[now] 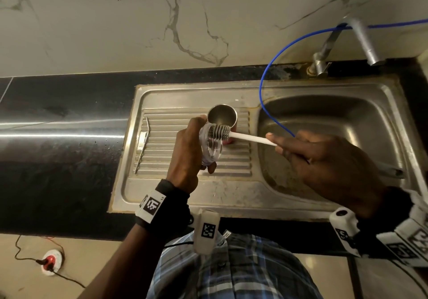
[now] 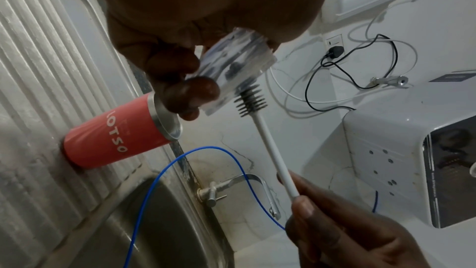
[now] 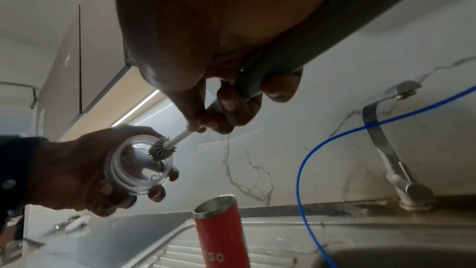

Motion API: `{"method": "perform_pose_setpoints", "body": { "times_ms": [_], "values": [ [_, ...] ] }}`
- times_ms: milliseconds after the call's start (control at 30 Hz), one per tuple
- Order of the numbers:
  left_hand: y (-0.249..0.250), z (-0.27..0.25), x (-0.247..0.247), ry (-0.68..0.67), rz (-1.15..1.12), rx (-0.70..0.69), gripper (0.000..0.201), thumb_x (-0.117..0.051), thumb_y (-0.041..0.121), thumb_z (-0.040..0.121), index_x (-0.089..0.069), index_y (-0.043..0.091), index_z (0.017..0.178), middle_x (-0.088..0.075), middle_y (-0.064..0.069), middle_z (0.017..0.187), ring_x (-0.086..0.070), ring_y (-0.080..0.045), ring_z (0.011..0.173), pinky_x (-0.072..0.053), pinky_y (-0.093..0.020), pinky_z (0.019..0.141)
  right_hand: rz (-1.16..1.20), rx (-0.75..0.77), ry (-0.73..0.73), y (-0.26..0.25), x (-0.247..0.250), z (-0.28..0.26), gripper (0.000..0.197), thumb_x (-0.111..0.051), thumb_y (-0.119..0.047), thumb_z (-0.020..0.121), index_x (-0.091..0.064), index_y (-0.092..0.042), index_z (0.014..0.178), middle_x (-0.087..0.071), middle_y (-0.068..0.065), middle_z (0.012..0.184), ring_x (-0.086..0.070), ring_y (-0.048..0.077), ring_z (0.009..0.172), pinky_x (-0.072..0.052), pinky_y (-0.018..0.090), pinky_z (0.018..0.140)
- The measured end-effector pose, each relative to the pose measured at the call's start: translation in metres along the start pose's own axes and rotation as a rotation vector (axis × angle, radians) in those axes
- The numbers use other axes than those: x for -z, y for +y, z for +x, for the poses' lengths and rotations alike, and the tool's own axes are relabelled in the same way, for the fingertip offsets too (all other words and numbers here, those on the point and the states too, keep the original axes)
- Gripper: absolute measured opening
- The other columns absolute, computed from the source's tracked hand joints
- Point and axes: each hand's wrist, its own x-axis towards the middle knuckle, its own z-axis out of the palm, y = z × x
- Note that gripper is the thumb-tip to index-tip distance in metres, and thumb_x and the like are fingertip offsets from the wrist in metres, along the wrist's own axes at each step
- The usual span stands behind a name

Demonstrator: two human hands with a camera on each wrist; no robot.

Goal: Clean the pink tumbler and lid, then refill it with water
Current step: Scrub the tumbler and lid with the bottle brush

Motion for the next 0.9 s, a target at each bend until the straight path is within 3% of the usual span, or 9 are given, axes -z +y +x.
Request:
{"method": "perform_pose_setpoints", "body": {
  "times_ms": [67, 167, 333, 433, 567, 700, 800, 900],
  "values": [
    [-0.001, 0.002, 0.004, 0.026, 0.005, 0.007, 0.073, -0.051, 0.068, 0.085, -0.061, 0.001, 0.112, -0.07, -0.015, 0.083, -0.059, -0.033, 0.064, -0.047, -0.033, 0.053, 0.01, 0.029, 0.004, -0.001, 0.001, -0.001, 0.049, -0.071, -0.024, 0.097, -0.061, -0.044, 0.14, -0.043, -0.011, 0.076, -0.054, 0.022, 0.059, -0.048, 0.04, 0.05],
    [-0.001, 0.006, 0.012, 0.038, -0.007, 0.012, 0.073, -0.05, 0.062, 0.087, -0.062, -0.005, 0.111, -0.068, -0.02, 0.084, -0.058, -0.034, 0.061, -0.044, -0.032, 0.052, 0.052, 0.116, -0.009, -0.005, 0.003, -0.004, 0.044, -0.066, -0.026, 0.099, -0.062, -0.039, 0.141, -0.038, -0.015, 0.078, -0.048, 0.017, 0.055, -0.044, 0.037, 0.046],
    [0.003, 0.01, 0.018, 0.09, -0.068, 0.076, 0.059, -0.044, 0.052, 0.103, -0.068, -0.002, 0.105, -0.069, -0.017, 0.083, -0.062, -0.031, 0.066, -0.041, -0.029, 0.052, 0.202, 0.148, -0.085, 0.001, -0.005, -0.01, 0.039, -0.058, -0.039, 0.101, -0.065, -0.034, 0.139, -0.049, -0.015, 0.075, -0.045, 0.005, 0.058, -0.042, 0.031, 0.051],
    [0.0, 0.007, 0.014, 0.081, -0.078, 0.089, 0.06, -0.045, 0.054, 0.102, -0.069, -0.001, 0.104, -0.068, -0.02, 0.085, -0.061, -0.034, 0.068, -0.04, -0.029, 0.051, 0.143, 0.162, -0.089, 0.004, -0.004, -0.008, 0.038, -0.06, -0.036, 0.1, -0.066, -0.035, 0.137, -0.042, -0.018, 0.076, -0.039, 0.001, 0.06, -0.034, 0.026, 0.054],
    [-0.009, 0.002, 0.009, 0.027, -0.085, 0.092, 0.074, -0.049, 0.061, 0.088, -0.062, -0.007, 0.114, -0.067, -0.021, 0.085, -0.057, -0.032, 0.059, -0.039, -0.032, 0.053, 0.012, 0.174, -0.044, 0.004, -0.001, -0.006, 0.042, -0.061, -0.034, 0.098, -0.064, -0.038, 0.139, -0.041, -0.014, 0.077, -0.039, 0.012, 0.055, -0.036, 0.031, 0.044],
    [-0.014, -0.002, 0.007, -0.02, -0.033, 0.055, 0.075, -0.052, 0.067, 0.08, -0.06, 0.001, 0.116, -0.067, -0.023, 0.087, -0.053, -0.031, 0.055, -0.041, -0.033, 0.053, -0.06, 0.129, 0.009, 0.009, -0.005, -0.002, 0.044, -0.063, -0.03, 0.099, -0.061, -0.039, 0.141, -0.051, -0.006, 0.078, -0.052, 0.025, 0.054, -0.044, 0.037, 0.044],
    [-0.011, -0.002, 0.006, -0.003, -0.026, 0.067, 0.067, -0.05, 0.063, 0.084, -0.062, 0.004, 0.114, -0.069, -0.02, 0.087, -0.054, -0.027, 0.052, -0.041, -0.029, 0.049, -0.031, 0.075, 0.017, 0.006, -0.011, -0.003, 0.042, -0.069, -0.026, 0.099, -0.065, -0.037, 0.138, -0.051, -0.005, 0.075, -0.055, 0.026, 0.054, -0.044, 0.034, 0.046],
    [-0.008, 0.0, 0.01, 0.009, -0.035, 0.036, 0.065, -0.051, 0.061, 0.084, -0.063, 0.003, 0.11, -0.07, -0.016, 0.084, -0.053, -0.032, 0.055, -0.042, -0.031, 0.05, 0.033, 0.068, -0.055, 0.01, -0.014, -0.007, 0.042, -0.071, -0.025, 0.098, -0.065, -0.037, 0.138, -0.053, -0.008, 0.076, -0.058, 0.022, 0.059, -0.045, 0.034, 0.051]
  ]
}}
